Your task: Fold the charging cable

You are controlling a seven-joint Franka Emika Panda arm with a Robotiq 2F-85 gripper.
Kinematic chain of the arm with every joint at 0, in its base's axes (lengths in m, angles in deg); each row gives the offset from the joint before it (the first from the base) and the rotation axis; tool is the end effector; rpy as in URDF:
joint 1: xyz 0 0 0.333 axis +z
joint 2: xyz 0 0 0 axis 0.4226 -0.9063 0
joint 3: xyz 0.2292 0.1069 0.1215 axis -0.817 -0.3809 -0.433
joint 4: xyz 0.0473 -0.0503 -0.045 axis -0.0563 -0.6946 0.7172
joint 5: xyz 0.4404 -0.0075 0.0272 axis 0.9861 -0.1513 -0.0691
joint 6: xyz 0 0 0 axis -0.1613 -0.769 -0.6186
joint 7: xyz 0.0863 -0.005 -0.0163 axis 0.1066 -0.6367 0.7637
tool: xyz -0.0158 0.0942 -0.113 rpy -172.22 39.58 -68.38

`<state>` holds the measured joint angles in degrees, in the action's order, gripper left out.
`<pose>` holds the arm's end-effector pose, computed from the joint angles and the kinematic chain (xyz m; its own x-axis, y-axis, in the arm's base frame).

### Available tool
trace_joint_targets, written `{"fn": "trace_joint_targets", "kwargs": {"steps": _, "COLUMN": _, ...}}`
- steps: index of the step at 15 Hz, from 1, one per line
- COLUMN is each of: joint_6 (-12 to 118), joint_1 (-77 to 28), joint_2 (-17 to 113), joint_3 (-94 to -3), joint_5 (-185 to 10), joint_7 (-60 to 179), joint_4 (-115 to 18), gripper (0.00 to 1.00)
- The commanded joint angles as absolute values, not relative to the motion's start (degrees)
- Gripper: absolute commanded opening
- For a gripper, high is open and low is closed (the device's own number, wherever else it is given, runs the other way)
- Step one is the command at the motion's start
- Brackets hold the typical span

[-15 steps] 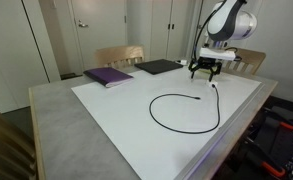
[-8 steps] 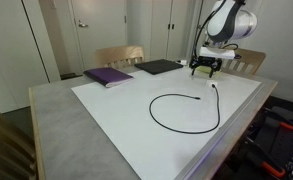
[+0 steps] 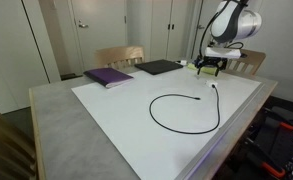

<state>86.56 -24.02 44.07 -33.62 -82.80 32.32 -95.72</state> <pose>0.4803 -0.1804 0.0646 0.6358 -0.7485 0.1883 -0.7628 -0.6466 0.0059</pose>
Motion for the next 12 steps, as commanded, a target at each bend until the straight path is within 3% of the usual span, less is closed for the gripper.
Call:
{"fn": "trace_joint_targets", "kwargs": {"steps": 1, "joint_6": 85.08, "joint_1": -26.10, "joint_2": 45.40, "joint_3": -33.72, "joint_5": -82.10, "joint_7": 38.27, "joint_4": -97.67, "gripper": 1.00}}
{"fn": "trace_joint_targets", "kwargs": {"steps": 12, "joint_6": 87.36, "joint_1": -36.92, "joint_2": 44.26, "joint_3": -46.10, "joint_5": -68.84, "joint_7": 50.88, "joint_4": -99.63, "gripper": 1.00}}
